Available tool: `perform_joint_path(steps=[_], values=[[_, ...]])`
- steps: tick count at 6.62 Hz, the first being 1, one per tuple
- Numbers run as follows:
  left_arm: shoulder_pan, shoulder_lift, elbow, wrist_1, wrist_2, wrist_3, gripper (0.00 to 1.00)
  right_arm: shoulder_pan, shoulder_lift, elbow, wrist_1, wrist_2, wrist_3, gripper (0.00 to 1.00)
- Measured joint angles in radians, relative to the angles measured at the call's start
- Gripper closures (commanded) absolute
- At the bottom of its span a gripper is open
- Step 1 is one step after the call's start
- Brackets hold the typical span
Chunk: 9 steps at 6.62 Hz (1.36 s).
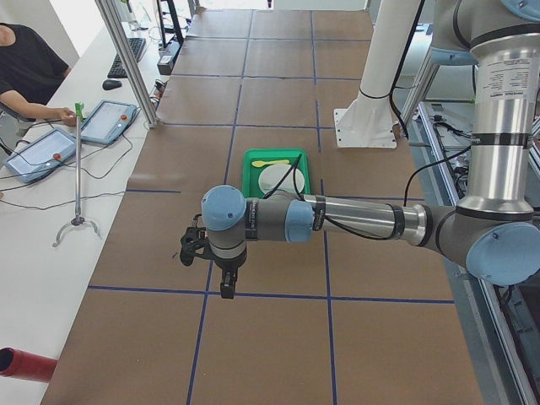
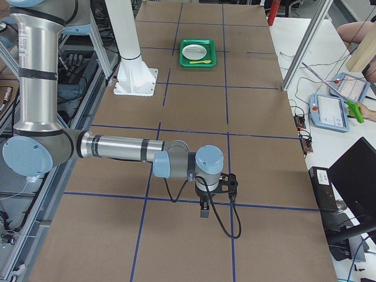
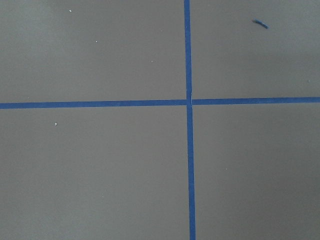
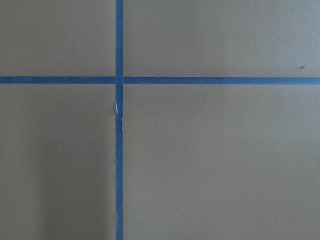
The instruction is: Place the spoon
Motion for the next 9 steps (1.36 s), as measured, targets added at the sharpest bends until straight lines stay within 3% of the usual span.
perform_joint_path(steps=[9], values=[[0.001,-0.011,0.013,-0.003,-0.001,0.006,0.00,0.000,0.000,0.000,0.000,0.000,0.000,0.00]])
